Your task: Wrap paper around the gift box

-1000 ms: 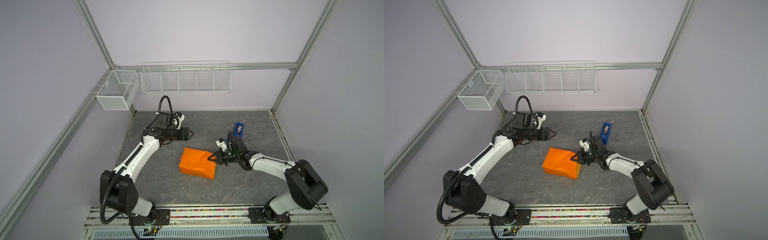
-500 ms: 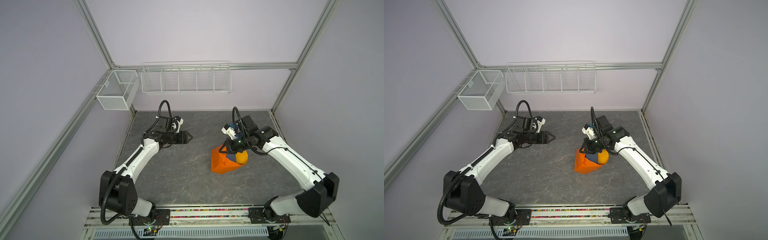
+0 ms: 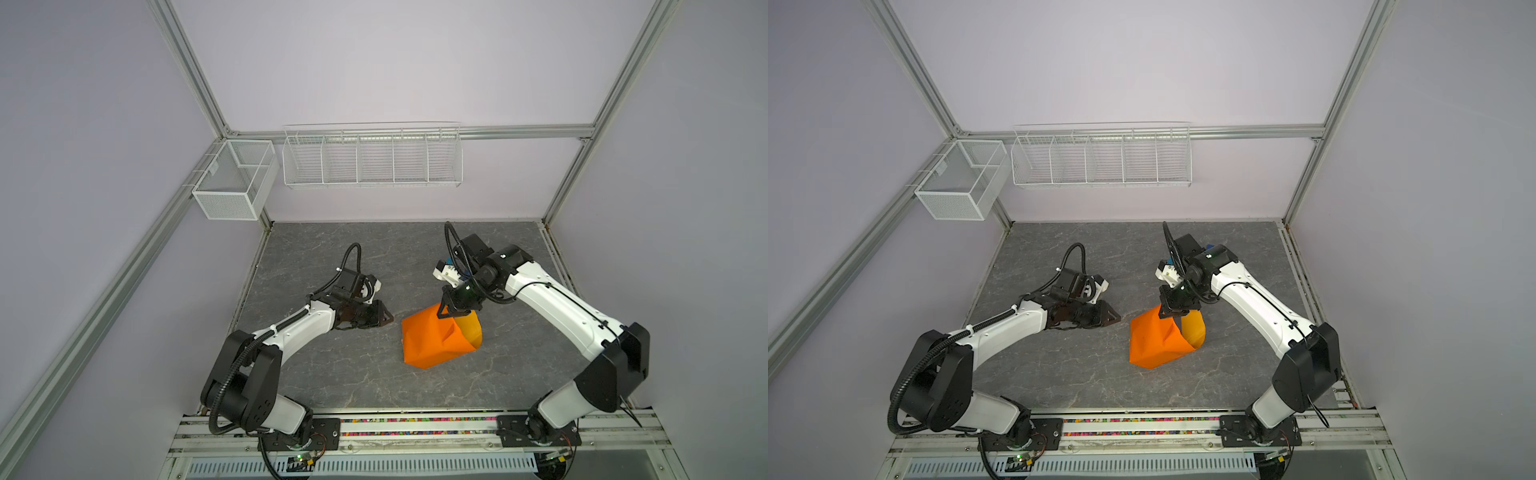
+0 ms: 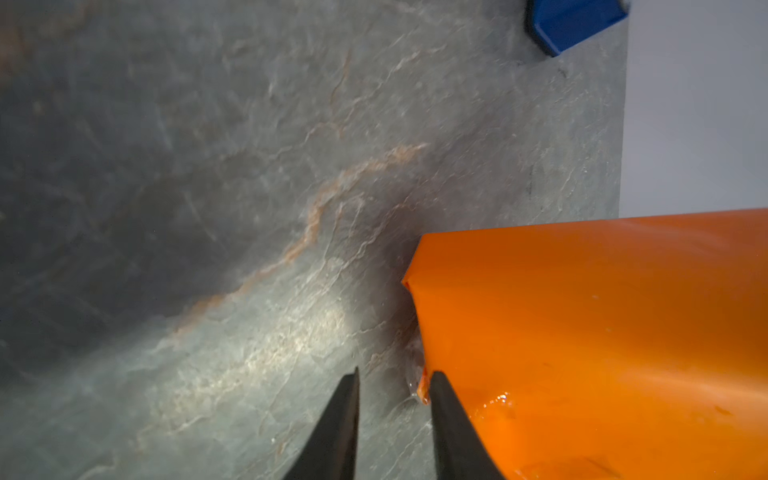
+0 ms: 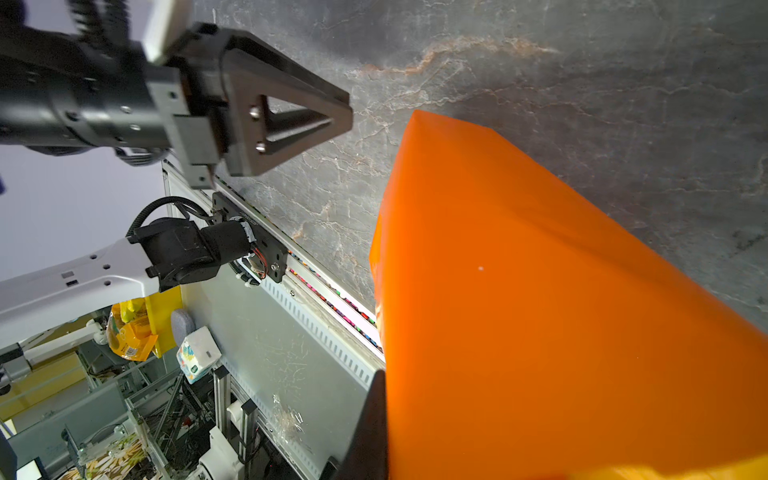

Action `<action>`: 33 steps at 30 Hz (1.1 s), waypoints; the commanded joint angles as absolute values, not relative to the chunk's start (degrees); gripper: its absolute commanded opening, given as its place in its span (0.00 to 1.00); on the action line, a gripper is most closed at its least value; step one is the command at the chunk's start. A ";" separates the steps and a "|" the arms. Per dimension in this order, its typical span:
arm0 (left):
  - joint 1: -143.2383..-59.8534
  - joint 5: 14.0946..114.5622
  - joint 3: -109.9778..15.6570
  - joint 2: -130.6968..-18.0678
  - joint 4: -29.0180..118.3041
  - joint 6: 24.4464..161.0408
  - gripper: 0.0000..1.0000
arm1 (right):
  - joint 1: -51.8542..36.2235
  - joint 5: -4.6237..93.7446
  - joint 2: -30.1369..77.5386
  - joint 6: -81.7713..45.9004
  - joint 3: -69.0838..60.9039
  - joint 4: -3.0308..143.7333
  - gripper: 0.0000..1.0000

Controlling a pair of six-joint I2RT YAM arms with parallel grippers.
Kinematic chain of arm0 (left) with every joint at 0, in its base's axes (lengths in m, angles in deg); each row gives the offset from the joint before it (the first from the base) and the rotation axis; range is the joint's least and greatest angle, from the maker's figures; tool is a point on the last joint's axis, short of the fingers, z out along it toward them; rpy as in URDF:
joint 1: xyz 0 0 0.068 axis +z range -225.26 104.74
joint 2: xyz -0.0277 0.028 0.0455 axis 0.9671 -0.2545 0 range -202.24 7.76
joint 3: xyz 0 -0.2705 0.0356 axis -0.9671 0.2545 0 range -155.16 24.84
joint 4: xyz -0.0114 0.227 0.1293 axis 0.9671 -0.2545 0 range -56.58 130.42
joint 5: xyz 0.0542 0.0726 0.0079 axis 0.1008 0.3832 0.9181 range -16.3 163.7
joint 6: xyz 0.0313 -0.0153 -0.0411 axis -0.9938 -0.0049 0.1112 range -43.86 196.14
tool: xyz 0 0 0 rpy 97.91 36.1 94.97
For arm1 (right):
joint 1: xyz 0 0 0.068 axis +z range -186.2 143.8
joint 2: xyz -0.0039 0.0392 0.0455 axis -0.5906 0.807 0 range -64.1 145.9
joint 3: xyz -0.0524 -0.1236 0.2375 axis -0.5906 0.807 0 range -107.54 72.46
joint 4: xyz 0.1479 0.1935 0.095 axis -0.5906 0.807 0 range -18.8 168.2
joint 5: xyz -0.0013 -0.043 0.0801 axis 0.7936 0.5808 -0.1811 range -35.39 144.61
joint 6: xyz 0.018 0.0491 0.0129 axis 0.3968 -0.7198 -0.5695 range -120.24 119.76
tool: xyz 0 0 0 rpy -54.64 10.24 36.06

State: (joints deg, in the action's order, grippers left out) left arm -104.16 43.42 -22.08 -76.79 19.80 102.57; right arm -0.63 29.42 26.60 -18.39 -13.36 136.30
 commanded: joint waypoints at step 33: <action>-107.95 41.02 -12.95 -80.51 31.10 110.15 0.08 | 5.44 31.44 23.39 -28.37 -15.05 131.08 0.40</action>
